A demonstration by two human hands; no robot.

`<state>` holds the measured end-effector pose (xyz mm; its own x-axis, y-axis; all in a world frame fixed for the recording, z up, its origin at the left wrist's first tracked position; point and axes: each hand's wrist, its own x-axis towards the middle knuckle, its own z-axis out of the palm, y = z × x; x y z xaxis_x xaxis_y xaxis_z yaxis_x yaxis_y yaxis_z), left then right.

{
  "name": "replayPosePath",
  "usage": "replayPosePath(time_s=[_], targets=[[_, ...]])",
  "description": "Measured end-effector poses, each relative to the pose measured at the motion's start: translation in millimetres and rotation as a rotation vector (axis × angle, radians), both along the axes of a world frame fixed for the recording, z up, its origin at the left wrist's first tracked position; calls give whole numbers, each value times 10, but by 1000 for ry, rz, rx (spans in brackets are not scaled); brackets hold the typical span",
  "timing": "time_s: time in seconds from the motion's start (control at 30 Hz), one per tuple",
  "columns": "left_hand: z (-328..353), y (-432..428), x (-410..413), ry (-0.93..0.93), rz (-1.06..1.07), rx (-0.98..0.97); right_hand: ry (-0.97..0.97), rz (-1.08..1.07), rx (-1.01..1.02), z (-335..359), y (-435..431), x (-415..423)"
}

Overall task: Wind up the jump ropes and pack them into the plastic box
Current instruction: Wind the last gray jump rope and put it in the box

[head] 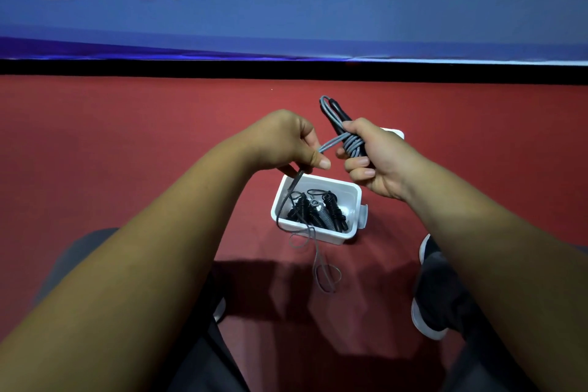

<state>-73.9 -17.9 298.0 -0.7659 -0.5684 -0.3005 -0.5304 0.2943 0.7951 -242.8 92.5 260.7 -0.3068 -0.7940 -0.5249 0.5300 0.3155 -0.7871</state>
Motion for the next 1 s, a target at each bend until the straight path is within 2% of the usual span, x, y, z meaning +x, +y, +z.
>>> replayPosePath(time_s=[0.27,0.47,0.53,0.8,1.0], targets=[[-68,-68,14,41,-51,-119,-86,33,-20,-4,-22,-48],[-108,-176,151,39,-264,127,-141,68,-28,-64,-37,-129],[-114,-207,183,8,-303,149,-145,77,-31,-60,-29,-136],[-151,-267,201,-14,-220,111,-109,66,-40,-54,-37,-151],[-129,-251,222,-19,-129,101,-131,188,-47,59,41,-99]])
